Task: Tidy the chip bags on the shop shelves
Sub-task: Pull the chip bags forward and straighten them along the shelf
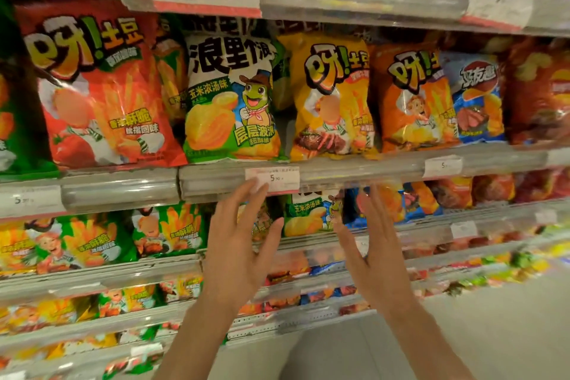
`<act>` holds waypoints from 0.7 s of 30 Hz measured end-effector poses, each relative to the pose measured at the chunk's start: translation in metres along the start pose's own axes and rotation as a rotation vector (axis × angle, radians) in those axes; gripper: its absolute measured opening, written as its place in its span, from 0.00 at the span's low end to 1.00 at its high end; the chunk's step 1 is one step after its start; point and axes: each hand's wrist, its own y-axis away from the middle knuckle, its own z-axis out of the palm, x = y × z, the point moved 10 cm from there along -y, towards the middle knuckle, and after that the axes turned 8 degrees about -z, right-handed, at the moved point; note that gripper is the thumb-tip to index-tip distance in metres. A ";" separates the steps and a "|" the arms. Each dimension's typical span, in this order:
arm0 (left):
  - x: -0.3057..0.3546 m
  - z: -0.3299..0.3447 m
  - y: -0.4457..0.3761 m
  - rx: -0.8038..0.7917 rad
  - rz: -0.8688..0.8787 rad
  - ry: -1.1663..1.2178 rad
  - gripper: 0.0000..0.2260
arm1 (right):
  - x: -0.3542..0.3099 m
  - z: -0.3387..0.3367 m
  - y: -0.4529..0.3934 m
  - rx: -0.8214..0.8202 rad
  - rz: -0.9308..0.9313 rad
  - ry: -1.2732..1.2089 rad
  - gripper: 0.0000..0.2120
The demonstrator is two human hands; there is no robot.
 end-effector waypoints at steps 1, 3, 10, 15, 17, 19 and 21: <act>-0.001 0.003 0.007 -0.008 -0.016 0.013 0.23 | 0.006 0.005 0.012 -0.017 0.033 -0.034 0.32; -0.005 0.009 0.019 -0.024 -0.078 0.048 0.24 | 0.021 0.013 0.029 -0.055 0.107 -0.084 0.29; 0.008 0.051 0.046 -0.031 -0.245 0.076 0.20 | 0.087 -0.005 0.040 -0.122 0.222 -0.138 0.31; 0.048 0.114 0.047 -0.053 -0.337 0.013 0.23 | 0.149 -0.044 0.025 -0.125 0.185 -0.226 0.30; 0.071 0.144 0.047 -0.053 -0.381 -0.005 0.23 | 0.182 -0.067 0.021 -0.134 0.185 -0.249 0.31; 0.097 0.171 0.047 -0.073 -0.421 0.012 0.24 | 0.210 -0.092 0.019 -0.131 0.189 -0.271 0.31; 0.120 0.191 0.045 -0.077 -0.417 -0.001 0.23 | 0.229 -0.117 0.015 -0.126 0.172 -0.280 0.29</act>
